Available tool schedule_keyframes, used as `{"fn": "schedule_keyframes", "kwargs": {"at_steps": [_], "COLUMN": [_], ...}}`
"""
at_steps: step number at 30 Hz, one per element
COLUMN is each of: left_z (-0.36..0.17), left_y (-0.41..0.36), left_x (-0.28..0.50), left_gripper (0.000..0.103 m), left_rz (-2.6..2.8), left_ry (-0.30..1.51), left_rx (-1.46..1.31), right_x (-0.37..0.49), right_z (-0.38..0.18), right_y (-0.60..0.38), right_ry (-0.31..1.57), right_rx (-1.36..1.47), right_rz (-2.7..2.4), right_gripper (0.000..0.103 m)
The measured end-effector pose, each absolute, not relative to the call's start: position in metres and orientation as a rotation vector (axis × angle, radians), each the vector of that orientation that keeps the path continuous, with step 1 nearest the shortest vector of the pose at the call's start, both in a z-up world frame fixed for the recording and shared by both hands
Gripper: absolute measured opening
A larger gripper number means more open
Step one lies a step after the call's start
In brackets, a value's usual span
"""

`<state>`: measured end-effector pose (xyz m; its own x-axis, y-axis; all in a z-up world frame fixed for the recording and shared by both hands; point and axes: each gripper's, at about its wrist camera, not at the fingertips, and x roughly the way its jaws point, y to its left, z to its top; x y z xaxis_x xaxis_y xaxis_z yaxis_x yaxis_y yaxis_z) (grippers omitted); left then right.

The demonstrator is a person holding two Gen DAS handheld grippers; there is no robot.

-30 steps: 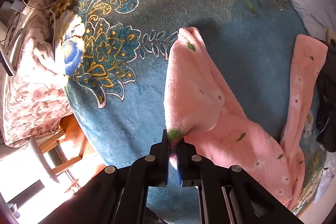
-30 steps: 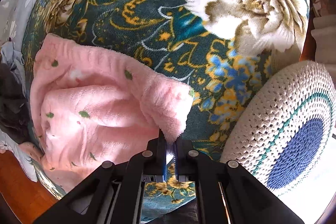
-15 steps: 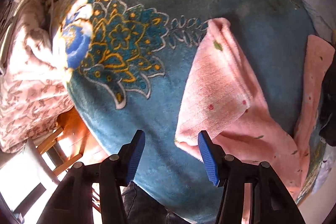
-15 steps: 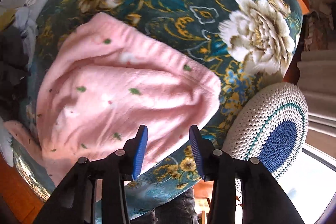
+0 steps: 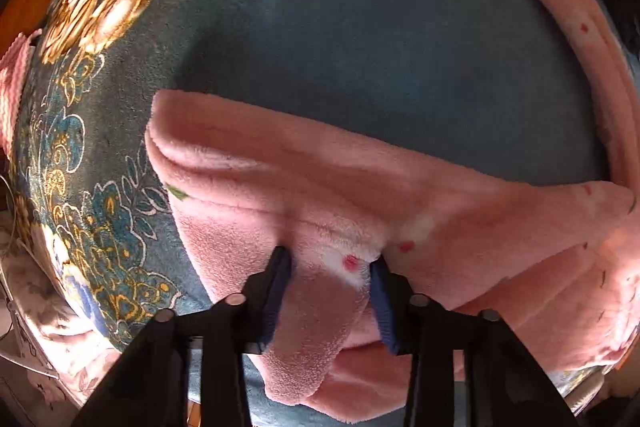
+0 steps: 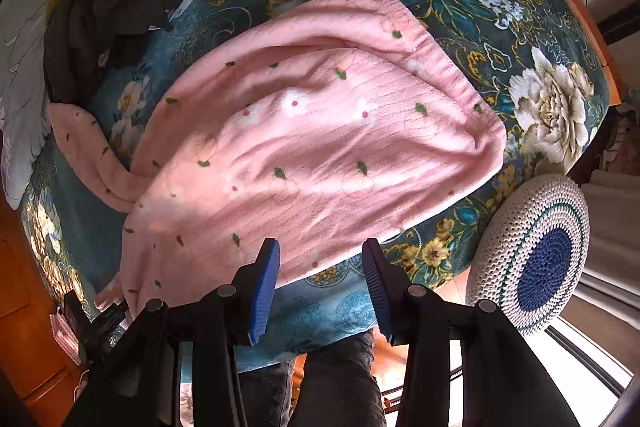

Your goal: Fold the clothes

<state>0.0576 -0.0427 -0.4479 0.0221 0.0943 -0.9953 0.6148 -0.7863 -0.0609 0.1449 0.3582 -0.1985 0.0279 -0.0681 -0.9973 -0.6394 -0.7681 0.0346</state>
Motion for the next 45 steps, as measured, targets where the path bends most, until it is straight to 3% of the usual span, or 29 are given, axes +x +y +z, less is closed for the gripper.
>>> {"fn": "schedule_keyframes", "kwargs": {"at_steps": [1, 2, 8, 13, 15, 21, 25, 27, 28, 29, 33, 42, 43, 45], "left_z": [-0.446, -0.439, -0.368, -0.325, -0.338, -0.447, -0.456, -0.446, -0.438, -0.429, -0.419, -0.465, -0.468, -0.468], "left_y": [-0.048, -0.056, -0.138, -0.204, -0.205, -0.199, -0.202, -0.208, -0.211, -0.215, -0.231, -0.243, -0.242, -0.24], "left_x": [0.061, 0.067, 0.13, 0.186, 0.198, 0.213, 0.221, 0.223, 0.222, 0.219, 0.18, 0.107, 0.106, 0.105], "left_gripper": [0.013, 0.01, 0.008, 0.008, 0.008, 0.009, 0.015, 0.036, 0.052, 0.056, 0.061, 0.061, 0.056, 0.03], "left_rz": [-1.815, -1.827, -1.936, -1.915, -1.864, -1.554, -1.495, -1.527, -1.56, -1.608, -1.724, -1.681, -1.666, -1.669], "left_ry": [0.747, 0.79, 1.112, 1.277, 1.274, 1.349, 1.481, 1.54, 1.551, 1.536, 1.411, 1.296, 1.291, 1.281], "left_rx": [1.901, 1.865, 1.455, 1.165, 1.167, 1.39, 1.363, 1.33, 1.314, 1.3, 1.363, 1.557, 1.57, 1.572], "right_x": [0.146, 0.146, 0.121, 0.083, 0.075, 0.07, 0.078, 0.083, 0.085, 0.087, 0.089, 0.081, 0.081, 0.081], "right_z": [-0.197, -0.196, -0.201, -0.205, -0.206, -0.212, -0.209, -0.211, -0.211, -0.211, -0.21, -0.207, -0.208, -0.212], "right_y": [0.358, 0.356, 0.336, 0.315, 0.306, 0.296, 0.304, 0.313, 0.318, 0.321, 0.327, 0.325, 0.327, 0.33], "right_ry": [0.716, 0.721, 0.73, 0.682, 0.658, 0.604, 0.594, 0.614, 0.627, 0.638, 0.647, 0.562, 0.564, 0.573], "right_rx": [-1.882, -1.88, -1.918, -1.985, -2.013, -2.076, -2.076, -2.067, -2.059, -2.051, -2.031, -2.068, -2.068, -2.069], "right_rz": [1.782, 1.773, 1.783, 1.849, 1.868, 1.868, 1.855, 1.827, 1.811, 1.8, 1.778, 1.779, 1.771, 1.751], "right_gripper": [0.044, 0.044, 0.044, 0.044, 0.044, 0.044, 0.044, 0.044, 0.044, 0.044, 0.044, 0.045, 0.045, 0.045]}}
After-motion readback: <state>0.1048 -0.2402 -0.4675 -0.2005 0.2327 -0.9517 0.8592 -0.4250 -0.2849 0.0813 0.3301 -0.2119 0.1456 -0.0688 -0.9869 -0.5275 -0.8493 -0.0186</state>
